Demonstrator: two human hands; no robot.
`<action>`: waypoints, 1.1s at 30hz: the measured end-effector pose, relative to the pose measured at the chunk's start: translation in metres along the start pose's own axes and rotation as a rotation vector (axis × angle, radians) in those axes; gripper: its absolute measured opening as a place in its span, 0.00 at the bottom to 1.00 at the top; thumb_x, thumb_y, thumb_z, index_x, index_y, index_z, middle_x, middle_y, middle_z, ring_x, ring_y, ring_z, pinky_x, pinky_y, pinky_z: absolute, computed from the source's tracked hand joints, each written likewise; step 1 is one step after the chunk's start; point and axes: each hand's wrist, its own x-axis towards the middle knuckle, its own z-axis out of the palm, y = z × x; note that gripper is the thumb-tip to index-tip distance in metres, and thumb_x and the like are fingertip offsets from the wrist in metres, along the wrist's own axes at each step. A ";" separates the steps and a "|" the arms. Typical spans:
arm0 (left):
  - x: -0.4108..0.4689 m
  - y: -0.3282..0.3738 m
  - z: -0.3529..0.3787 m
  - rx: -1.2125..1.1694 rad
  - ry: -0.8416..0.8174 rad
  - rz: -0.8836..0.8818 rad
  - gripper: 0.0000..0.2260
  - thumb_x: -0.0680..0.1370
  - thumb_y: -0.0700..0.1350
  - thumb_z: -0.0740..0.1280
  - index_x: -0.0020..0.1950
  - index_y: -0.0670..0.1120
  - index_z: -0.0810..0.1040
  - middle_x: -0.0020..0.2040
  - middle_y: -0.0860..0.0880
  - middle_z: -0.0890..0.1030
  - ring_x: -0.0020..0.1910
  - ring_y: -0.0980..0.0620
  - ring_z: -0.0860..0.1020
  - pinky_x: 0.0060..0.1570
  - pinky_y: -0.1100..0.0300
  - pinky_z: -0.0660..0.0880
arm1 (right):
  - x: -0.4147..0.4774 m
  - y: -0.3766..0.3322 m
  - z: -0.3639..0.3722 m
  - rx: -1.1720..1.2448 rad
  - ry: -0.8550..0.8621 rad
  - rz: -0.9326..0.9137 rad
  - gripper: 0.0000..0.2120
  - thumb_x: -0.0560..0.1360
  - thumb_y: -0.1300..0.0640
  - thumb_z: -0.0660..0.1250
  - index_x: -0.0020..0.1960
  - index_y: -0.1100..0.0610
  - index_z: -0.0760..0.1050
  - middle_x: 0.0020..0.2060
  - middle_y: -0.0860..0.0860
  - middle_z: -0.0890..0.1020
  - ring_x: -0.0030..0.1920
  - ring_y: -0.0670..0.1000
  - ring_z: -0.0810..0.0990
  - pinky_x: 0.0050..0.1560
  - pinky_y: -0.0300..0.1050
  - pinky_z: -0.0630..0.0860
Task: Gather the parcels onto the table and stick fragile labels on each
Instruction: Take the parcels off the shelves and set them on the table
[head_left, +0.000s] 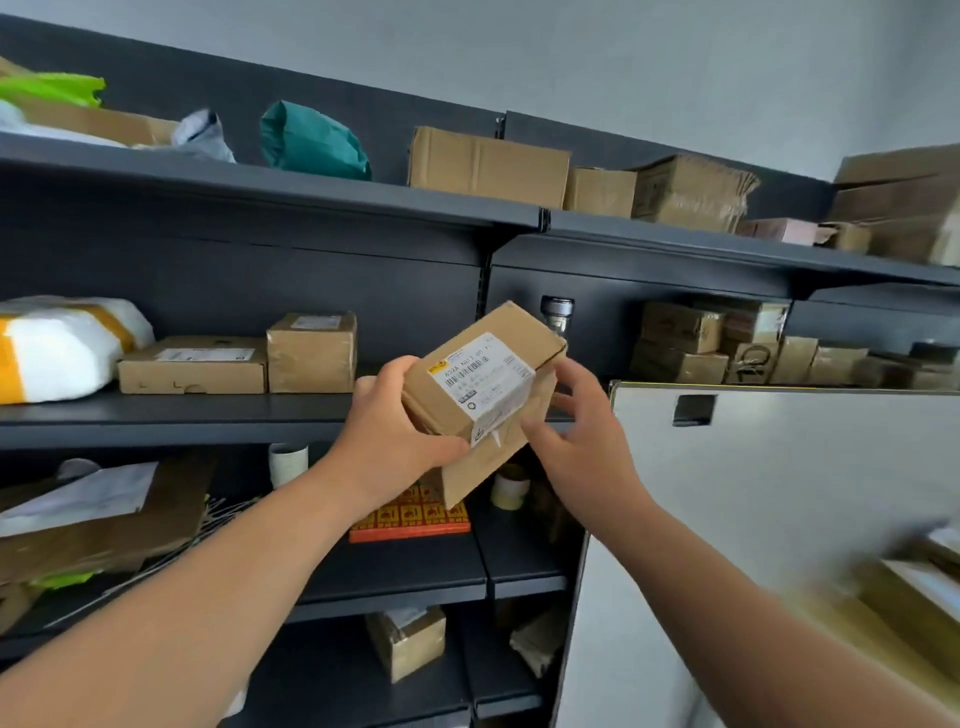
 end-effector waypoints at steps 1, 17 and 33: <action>-0.005 0.004 0.002 0.019 -0.039 0.007 0.36 0.64 0.45 0.79 0.65 0.60 0.63 0.58 0.55 0.65 0.55 0.58 0.69 0.52 0.61 0.72 | -0.003 0.001 -0.011 -0.047 0.023 0.002 0.34 0.73 0.53 0.72 0.73 0.42 0.59 0.67 0.39 0.68 0.67 0.44 0.68 0.64 0.52 0.74; -0.033 0.045 0.138 0.080 -0.719 0.073 0.41 0.65 0.38 0.74 0.71 0.57 0.58 0.61 0.55 0.64 0.58 0.56 0.68 0.54 0.62 0.74 | -0.083 0.058 -0.187 -0.464 -0.331 0.415 0.51 0.66 0.57 0.79 0.78 0.46 0.49 0.72 0.47 0.64 0.68 0.50 0.67 0.65 0.52 0.74; 0.044 0.025 0.434 0.375 -0.712 0.147 0.44 0.72 0.52 0.72 0.78 0.53 0.45 0.78 0.52 0.54 0.75 0.50 0.57 0.70 0.56 0.60 | -0.071 0.327 -0.344 -0.583 -0.021 0.661 0.45 0.60 0.49 0.79 0.71 0.53 0.62 0.60 0.48 0.69 0.55 0.48 0.72 0.53 0.42 0.76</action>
